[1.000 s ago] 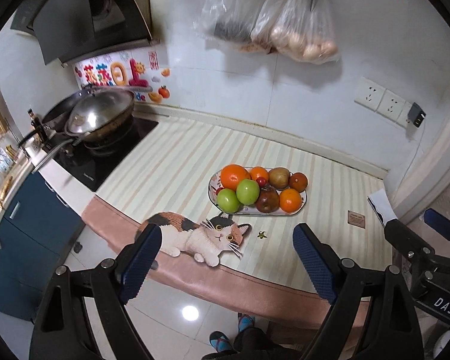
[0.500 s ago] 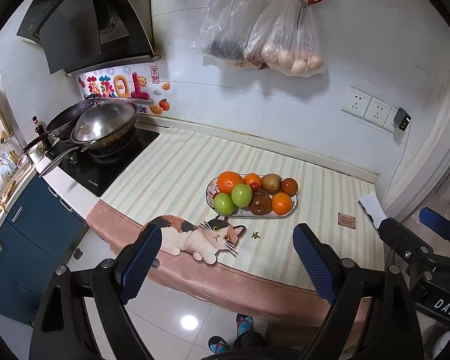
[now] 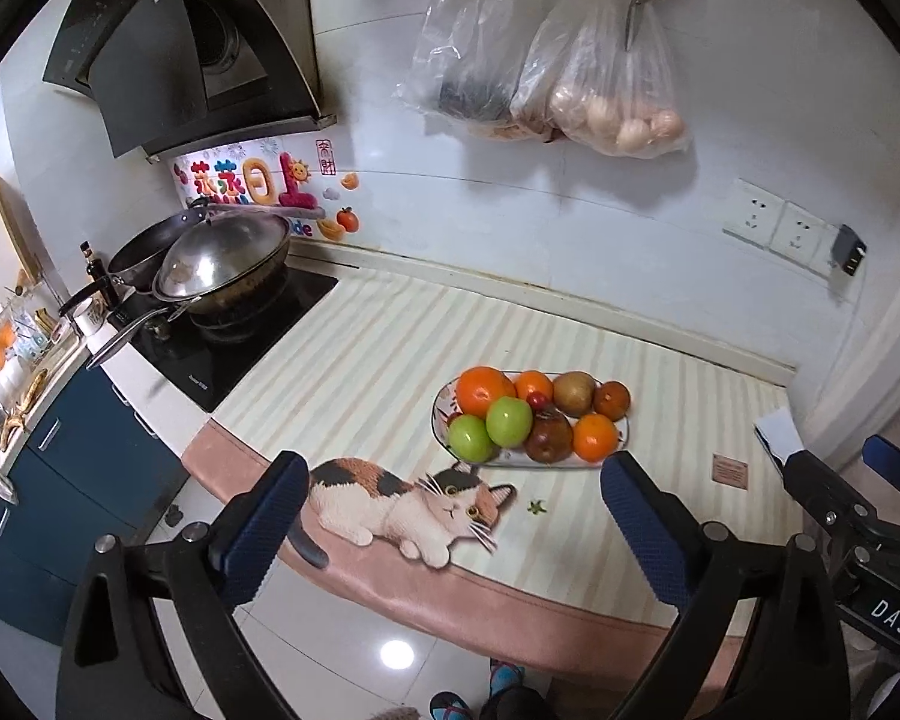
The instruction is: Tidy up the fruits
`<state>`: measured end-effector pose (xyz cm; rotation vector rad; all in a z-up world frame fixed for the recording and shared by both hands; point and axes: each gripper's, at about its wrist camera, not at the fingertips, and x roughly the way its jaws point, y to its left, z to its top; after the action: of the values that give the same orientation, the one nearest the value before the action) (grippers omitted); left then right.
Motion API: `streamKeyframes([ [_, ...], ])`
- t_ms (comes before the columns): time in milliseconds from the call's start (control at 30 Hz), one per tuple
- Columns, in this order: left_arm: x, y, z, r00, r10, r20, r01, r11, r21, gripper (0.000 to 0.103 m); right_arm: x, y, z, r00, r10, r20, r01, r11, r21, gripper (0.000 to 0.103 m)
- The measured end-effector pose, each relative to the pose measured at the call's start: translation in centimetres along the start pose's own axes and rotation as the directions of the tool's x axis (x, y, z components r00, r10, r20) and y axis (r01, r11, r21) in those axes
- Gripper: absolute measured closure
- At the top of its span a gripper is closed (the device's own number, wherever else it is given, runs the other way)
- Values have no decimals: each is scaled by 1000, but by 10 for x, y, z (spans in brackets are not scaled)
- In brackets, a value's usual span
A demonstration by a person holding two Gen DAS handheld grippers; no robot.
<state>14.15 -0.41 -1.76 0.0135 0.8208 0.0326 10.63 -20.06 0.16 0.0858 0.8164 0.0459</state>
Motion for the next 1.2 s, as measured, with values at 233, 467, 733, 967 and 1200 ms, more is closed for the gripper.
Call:
streamKeyframes([
  [233,37,-8,8,998,53,-18,-53,999,3,3,44,-11,12,1000,4,-6,-4,1000,1,4],
  [467,75,-16,9,994,84,-72,-83,996,10,3,89,-20,18,999,9,-42,-9,1000,-3,4],
  [733,97,-18,9,990,90,-111,-90,996,11,3,116,-18,19,997,17,-73,-18,1000,-9,4],
  [967,101,-18,12,990,90,-108,-90,996,9,3,125,-14,20,996,22,-82,-23,1000,-9,4],
  [1200,102,-17,14,990,90,-108,-90,996,7,3,129,-13,20,996,23,-89,-23,1000,-5,4],
])
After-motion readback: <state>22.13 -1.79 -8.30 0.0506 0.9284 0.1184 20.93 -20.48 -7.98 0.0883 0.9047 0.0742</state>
